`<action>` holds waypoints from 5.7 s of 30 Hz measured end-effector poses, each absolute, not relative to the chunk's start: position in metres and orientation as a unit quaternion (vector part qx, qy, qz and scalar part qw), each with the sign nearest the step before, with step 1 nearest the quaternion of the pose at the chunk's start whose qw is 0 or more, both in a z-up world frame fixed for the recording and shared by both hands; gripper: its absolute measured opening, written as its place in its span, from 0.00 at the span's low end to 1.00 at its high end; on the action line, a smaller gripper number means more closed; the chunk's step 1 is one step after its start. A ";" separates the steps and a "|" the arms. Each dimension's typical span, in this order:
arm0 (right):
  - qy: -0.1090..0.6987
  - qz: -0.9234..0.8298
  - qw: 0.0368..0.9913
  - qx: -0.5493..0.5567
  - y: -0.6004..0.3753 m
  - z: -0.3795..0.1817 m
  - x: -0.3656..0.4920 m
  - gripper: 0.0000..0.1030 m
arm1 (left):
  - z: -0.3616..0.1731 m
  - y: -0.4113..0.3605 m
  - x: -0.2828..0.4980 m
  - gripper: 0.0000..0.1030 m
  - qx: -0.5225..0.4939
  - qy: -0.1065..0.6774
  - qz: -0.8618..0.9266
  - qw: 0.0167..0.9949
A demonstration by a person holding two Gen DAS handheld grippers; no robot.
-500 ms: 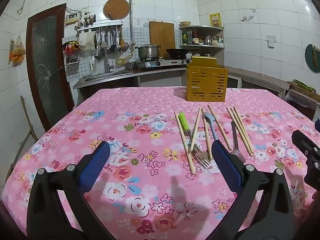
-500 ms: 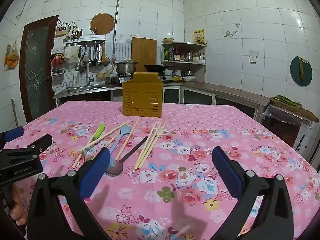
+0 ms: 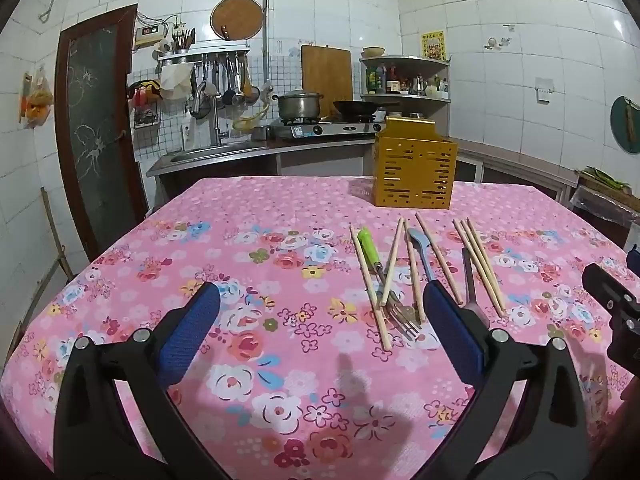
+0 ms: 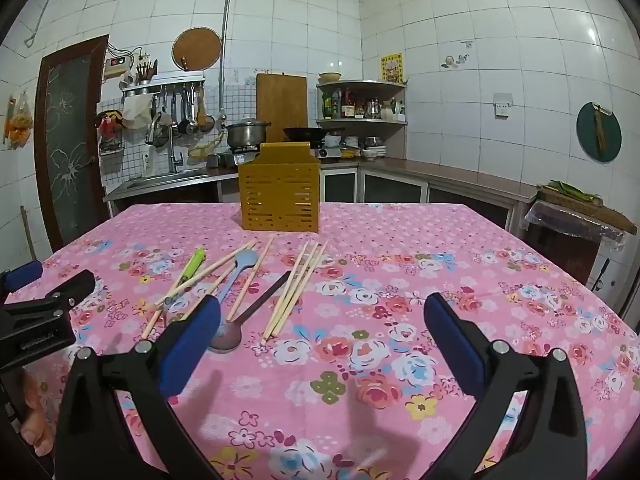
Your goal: Organize utensils
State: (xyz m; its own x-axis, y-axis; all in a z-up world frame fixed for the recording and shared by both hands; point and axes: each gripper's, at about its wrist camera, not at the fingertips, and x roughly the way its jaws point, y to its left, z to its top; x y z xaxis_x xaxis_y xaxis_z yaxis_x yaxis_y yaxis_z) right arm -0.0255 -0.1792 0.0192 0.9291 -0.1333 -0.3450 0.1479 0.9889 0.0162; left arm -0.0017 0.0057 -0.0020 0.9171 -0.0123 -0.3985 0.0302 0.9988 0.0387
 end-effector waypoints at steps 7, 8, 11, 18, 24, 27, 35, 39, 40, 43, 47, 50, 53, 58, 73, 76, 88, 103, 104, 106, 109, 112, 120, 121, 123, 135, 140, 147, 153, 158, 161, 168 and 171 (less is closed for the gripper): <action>0.173 -0.080 0.981 0.027 -0.183 0.018 -0.026 0.96 | 0.003 0.004 -0.006 0.95 0.020 0.198 -0.010 0.980; 0.173 -0.080 0.981 0.027 -0.182 0.018 -0.025 0.96 | 0.002 0.006 -0.005 0.95 0.020 0.198 -0.011 0.980; 0.172 -0.082 0.981 0.026 -0.182 0.019 -0.026 0.96 | 0.002 0.006 -0.005 0.95 0.020 0.197 -0.012 0.980; 0.168 -0.085 0.982 0.022 -0.180 0.020 -0.027 0.96 | 0.003 0.005 -0.007 0.95 0.021 0.195 -0.012 0.981; 0.168 -0.085 0.982 0.022 -0.180 0.020 -0.028 0.96 | 0.004 0.004 -0.008 0.95 0.023 0.192 -0.013 0.981; 0.168 -0.085 0.982 0.021 -0.180 0.020 -0.028 0.96 | 0.004 0.004 -0.008 0.95 0.022 0.193 -0.012 0.981; 0.168 -0.085 0.982 0.022 -0.180 0.020 -0.028 0.96 | 0.005 0.004 -0.008 0.95 0.022 0.192 -0.013 0.981; 0.167 -0.086 0.982 0.021 -0.180 0.020 -0.028 0.96 | 0.005 0.003 -0.009 0.95 0.021 0.190 -0.013 0.981; 0.167 -0.086 0.982 0.021 -0.181 0.020 -0.027 0.96 | 0.005 0.003 -0.009 0.95 0.021 0.191 -0.013 0.981; 0.167 -0.086 0.982 0.022 -0.180 0.020 -0.028 0.96 | 0.005 0.003 -0.009 0.95 0.021 0.190 -0.013 0.981; 0.167 -0.086 0.982 0.021 -0.180 0.020 -0.028 0.96 | 0.005 0.002 -0.009 0.95 0.021 0.191 -0.013 0.981; 0.166 -0.087 0.982 0.021 -0.180 0.020 -0.028 0.96 | 0.005 0.003 -0.009 0.95 0.021 0.190 -0.013 0.981; 0.164 -0.089 0.982 0.022 -0.182 0.021 -0.028 0.96 | 0.006 0.002 -0.009 0.95 0.021 0.190 -0.013 0.982; 0.162 -0.090 0.982 0.021 -0.183 0.022 -0.028 0.96 | 0.006 0.000 -0.008 0.95 0.021 0.190 -0.014 0.982; 0.142 -0.088 0.985 0.037 -0.189 0.030 -0.036 0.96 | 0.017 0.000 -0.010 0.95 0.012 0.181 -0.019 0.983; 0.140 -0.085 0.986 0.042 -0.193 0.043 -0.034 0.96 | 0.026 -0.002 -0.006 0.95 0.021 0.188 -0.020 0.982; 0.136 -0.083 0.987 -0.003 -0.193 0.081 0.011 0.96 | 0.071 -0.007 0.053 0.95 0.020 0.204 -0.048 0.977; 0.216 -0.099 0.970 0.051 -0.230 0.070 0.124 0.96 | 0.069 -0.004 0.168 0.95 0.009 0.260 -0.048 0.964; 0.218 -0.103 0.969 0.051 -0.231 0.068 0.130 0.96 | 0.067 -0.004 0.178 0.95 0.005 0.269 -0.045 0.962; 0.223 -0.110 0.967 0.046 -0.234 0.062 0.144 0.96 | 0.061 -0.002 0.195 0.95 -0.004 0.290 -0.045 0.956; 0.257 -0.106 0.959 0.043 -0.238 0.048 0.173 0.96 | 0.051 -0.003 0.220 0.95 -0.015 0.324 -0.049 0.945; 0.292 -0.111 0.949 0.036 -0.240 0.033 0.198 0.96 | 0.037 -0.005 0.235 0.95 -0.014 0.349 -0.044 0.936; 0.353 -0.098 0.930 0.023 -0.242 -0.004 0.239 0.96 | -0.003 -0.004 0.249 0.95 -0.009 0.379 -0.044 0.924; 0.357 -0.096 0.929 0.025 -0.242 -0.007 0.239 0.95 | -0.006 -0.003 0.250 0.94 -0.012 0.381 -0.045 0.923; 0.366 -0.096 0.925 0.023 -0.241 -0.014 0.242 0.90 | -0.011 -0.001 0.253 0.89 -0.019 0.389 -0.051 0.920; 0.414 -0.074 0.906 0.040 -0.239 -0.038 0.260 0.49 | -0.026 -0.006 0.265 0.61 -0.011 0.417 -0.074 0.906; 0.426 -0.066 0.901 0.044 -0.234 -0.041 0.263 0.41 | -0.033 -0.011 0.268 0.40 -0.008 0.435 -0.082 0.897; 0.438 -0.063 0.895 0.053 -0.231 -0.040 0.270 0.26 | -0.042 -0.019 0.274 0.23 -0.009 0.462 -0.094 0.882; 0.450 -0.068 0.889 0.055 -0.228 -0.039 0.280 0.22 | -0.045 -0.029 0.278 0.23 0.007 0.477 -0.090 0.874; 0.459 -0.072 0.884 0.054 -0.227 -0.039 0.288 0.21 | -0.045 -0.033 0.283 0.07 0.010 0.489 -0.085 0.868; 0.464 -0.067 0.882 0.053 -0.228 -0.038 0.290 0.16 | -0.045 -0.035 0.286 0.06 0.011 0.493 -0.084 0.866; 0.466 -0.052 0.881 0.059 -0.231 -0.035 0.289 0.06 | -0.043 -0.038 0.286 0.04 0.012 0.492 -0.087 0.866; 0.463 -0.045 0.882 0.077 -0.238 -0.034 0.287 0.06 | -0.042 -0.036 0.285 0.04 0.008 0.490 -0.090 0.867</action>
State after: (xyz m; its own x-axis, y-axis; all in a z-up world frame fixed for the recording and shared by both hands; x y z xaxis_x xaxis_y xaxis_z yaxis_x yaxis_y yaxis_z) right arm 0.2871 -0.2381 -0.0345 0.5672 -0.0072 -0.8236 0.1500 0.9841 0.0947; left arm 0.2850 -0.0364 -0.0422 0.5034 -0.1476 -0.8514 0.1630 0.9838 -0.0742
